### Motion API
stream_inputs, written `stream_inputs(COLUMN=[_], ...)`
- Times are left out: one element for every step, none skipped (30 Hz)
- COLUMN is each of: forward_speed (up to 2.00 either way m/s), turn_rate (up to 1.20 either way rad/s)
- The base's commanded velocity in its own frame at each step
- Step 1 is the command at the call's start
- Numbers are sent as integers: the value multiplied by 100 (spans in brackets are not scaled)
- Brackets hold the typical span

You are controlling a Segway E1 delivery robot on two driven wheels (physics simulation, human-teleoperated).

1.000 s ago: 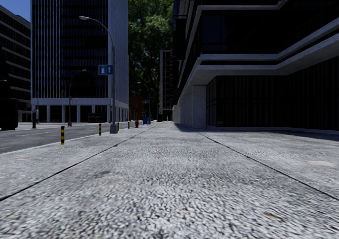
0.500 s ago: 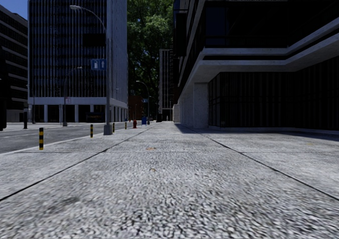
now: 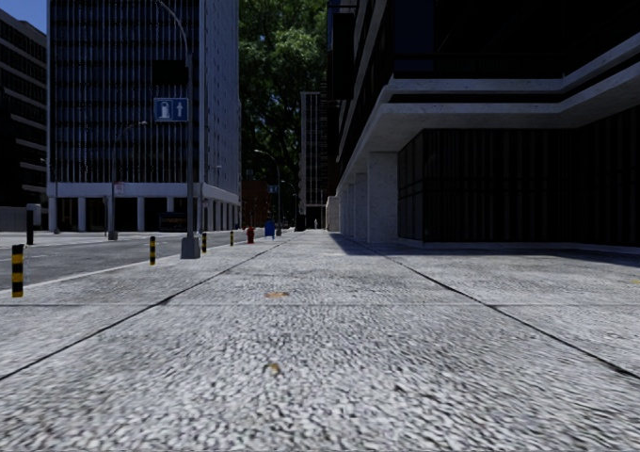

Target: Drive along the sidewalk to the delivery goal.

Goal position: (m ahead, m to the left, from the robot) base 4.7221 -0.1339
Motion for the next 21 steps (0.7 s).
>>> stream_inputs(forward_speed=[200, 200, 200, 200, 200, 200, 200, 200, 200, 200, 200, 200, 200, 200, 200, 200, 200, 200, 200, 200, 200], turn_rate=[0, 0, 0, 0, 0, 0, 0, 0, 0, 0, 0, 0, 0, 0, 0, 0, 0, 0, 0, 0, 0])
